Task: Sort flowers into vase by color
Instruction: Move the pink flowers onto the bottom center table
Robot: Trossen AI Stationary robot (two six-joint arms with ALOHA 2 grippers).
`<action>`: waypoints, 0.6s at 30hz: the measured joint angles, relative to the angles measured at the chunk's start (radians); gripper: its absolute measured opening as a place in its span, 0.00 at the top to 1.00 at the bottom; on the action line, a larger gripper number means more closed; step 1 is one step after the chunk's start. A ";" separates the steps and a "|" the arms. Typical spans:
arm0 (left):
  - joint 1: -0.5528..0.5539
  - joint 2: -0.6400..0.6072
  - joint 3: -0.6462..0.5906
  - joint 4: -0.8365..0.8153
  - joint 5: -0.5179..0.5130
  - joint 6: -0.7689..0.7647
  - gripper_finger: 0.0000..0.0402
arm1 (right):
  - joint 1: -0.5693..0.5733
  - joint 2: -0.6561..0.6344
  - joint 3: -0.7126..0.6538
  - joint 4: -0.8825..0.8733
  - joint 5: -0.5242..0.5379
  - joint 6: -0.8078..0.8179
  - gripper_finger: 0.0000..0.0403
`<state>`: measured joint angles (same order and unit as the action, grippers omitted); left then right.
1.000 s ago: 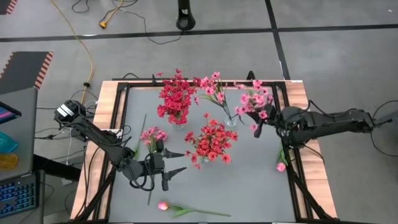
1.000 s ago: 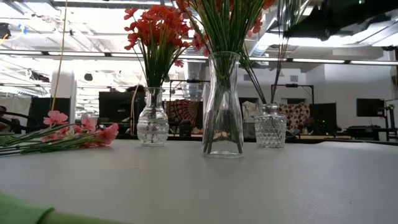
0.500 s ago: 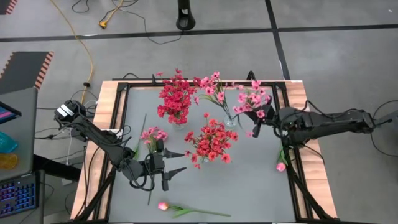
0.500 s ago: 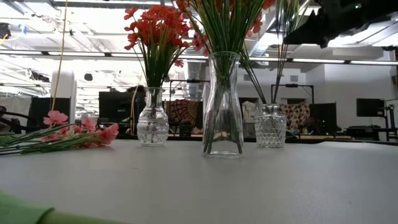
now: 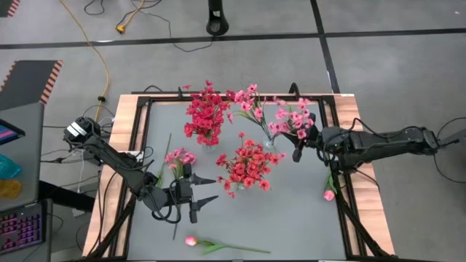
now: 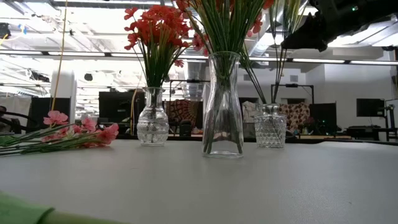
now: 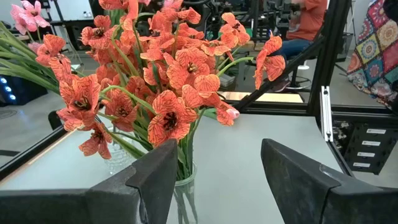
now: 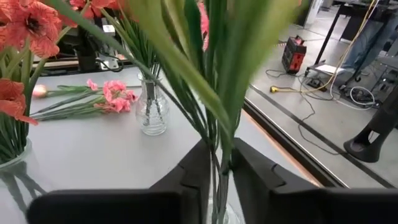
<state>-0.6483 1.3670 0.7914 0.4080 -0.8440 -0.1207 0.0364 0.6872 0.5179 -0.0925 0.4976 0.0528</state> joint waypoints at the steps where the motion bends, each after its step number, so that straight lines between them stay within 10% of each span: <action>1: 0.000 0.000 0.000 0.000 0.000 0.000 0.45 | 0.000 0.000 0.000 0.000 0.000 0.000 0.75; 18: 0.000 0.000 0.000 0.000 0.000 0.000 0.45 | 0.000 -0.001 0.050 -0.269 0.000 0.053 0.48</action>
<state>-0.6483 1.3670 0.7914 0.4080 -0.8441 -0.1207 0.0364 0.6865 0.5682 -0.3610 0.4976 0.1059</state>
